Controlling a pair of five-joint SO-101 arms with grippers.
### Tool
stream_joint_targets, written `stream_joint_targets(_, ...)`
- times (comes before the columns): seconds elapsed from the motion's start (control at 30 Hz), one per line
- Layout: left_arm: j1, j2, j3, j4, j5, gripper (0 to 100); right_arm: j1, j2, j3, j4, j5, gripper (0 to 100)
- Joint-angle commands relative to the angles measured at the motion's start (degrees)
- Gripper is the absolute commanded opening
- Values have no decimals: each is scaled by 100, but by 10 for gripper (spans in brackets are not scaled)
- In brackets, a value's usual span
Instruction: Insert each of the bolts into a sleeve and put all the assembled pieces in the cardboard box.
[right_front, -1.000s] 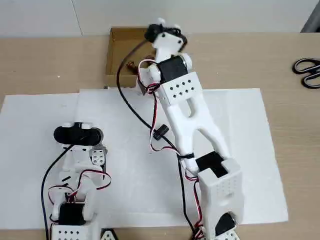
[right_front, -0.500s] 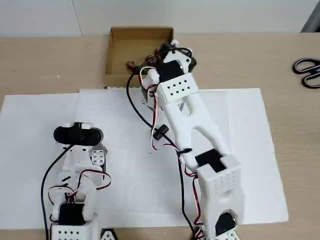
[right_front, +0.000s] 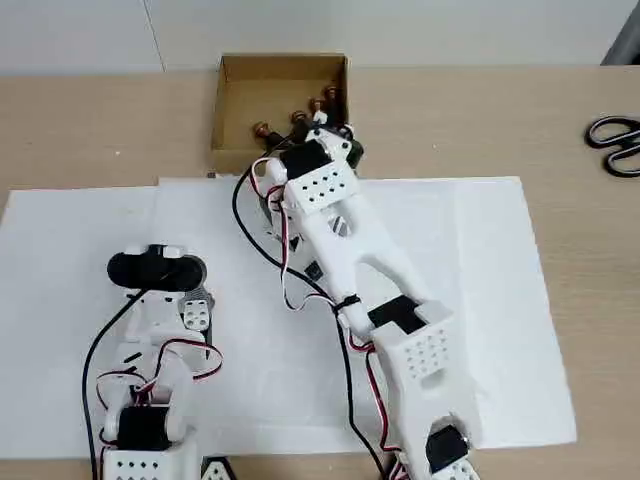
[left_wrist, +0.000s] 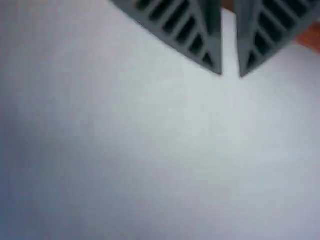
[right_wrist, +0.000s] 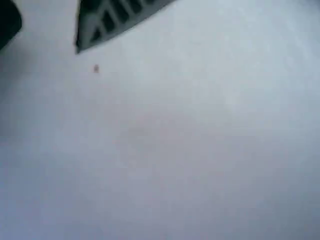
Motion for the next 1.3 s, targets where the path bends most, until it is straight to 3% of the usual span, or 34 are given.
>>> stream_joint_targets(0.0, 0, -35, -13, 26, 35, 6, -40, -13, -9, 57, -114, 208)
stream_joint_targets(0.63, -9, -35, -13, 26, 35, 6, 75, 532, -9, 22, -158, 205)
stream_joint_targets(0.83, -9, -35, -13, 26, 35, 6, 356, 602, -18, 4, -149, 0)
stream_joint_targets(0.93, -9, -35, -13, 26, 35, 6, 400, 567, -18, 4, -141, 34)
stream_joint_targets(1.27, -9, -35, -13, 26, 35, 6, 356, 374, -167, 57, -114, 2)
